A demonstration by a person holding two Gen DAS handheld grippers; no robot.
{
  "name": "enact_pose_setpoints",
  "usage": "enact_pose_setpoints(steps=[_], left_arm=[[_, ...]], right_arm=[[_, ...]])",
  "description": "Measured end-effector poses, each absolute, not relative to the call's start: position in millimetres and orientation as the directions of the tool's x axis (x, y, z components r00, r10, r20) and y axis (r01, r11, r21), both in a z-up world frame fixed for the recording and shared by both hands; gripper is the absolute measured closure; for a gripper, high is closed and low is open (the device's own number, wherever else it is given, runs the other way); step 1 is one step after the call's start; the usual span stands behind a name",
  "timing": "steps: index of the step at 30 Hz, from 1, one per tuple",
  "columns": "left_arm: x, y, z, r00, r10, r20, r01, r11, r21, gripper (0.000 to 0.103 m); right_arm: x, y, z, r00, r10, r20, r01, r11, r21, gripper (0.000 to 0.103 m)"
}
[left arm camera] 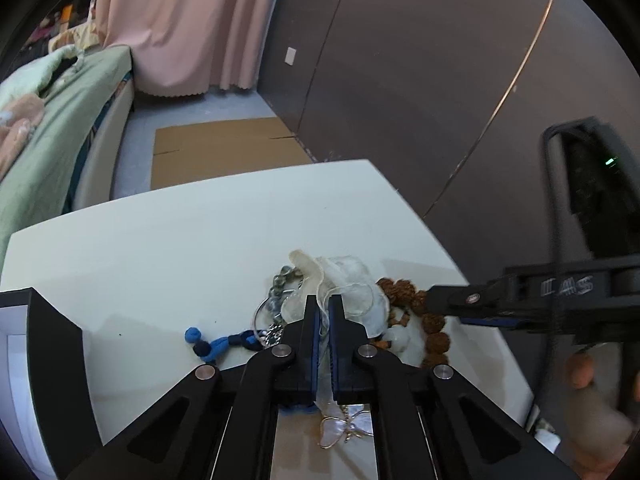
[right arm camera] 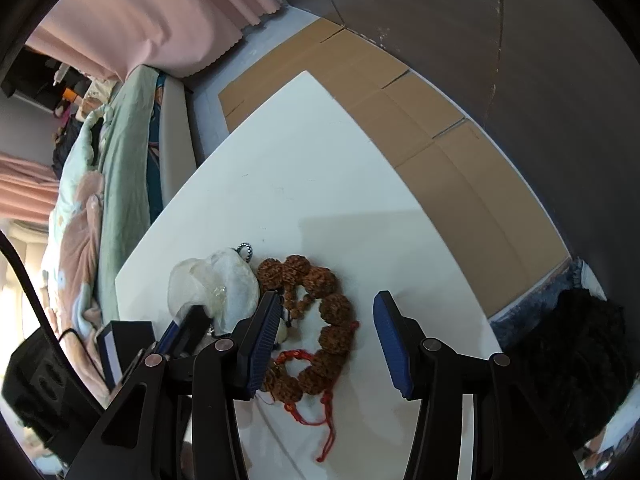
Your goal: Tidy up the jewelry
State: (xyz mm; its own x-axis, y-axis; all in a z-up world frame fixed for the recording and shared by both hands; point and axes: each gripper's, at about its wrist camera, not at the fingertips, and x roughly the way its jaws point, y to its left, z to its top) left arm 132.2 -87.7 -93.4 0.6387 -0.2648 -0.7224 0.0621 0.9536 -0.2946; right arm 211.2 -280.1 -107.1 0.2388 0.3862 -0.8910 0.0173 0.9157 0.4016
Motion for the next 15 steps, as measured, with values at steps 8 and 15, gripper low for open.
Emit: enact_pose_setpoints(steps=[8, 15], left_arm=[[124.4, -76.7, -76.5, 0.680, -0.266, -0.683, 0.057, 0.948, -0.313, 0.100], [116.5, -67.5, -62.3, 0.708, -0.245, -0.662, 0.041, 0.951, -0.308, 0.100]], right_arm=[[217.8, -271.8, -115.8, 0.223, 0.342, -0.913, 0.015, 0.935, 0.354, 0.053], [212.4, -260.5, -114.3, 0.247, 0.265, -0.932, -0.027, 0.963, 0.267, 0.053]])
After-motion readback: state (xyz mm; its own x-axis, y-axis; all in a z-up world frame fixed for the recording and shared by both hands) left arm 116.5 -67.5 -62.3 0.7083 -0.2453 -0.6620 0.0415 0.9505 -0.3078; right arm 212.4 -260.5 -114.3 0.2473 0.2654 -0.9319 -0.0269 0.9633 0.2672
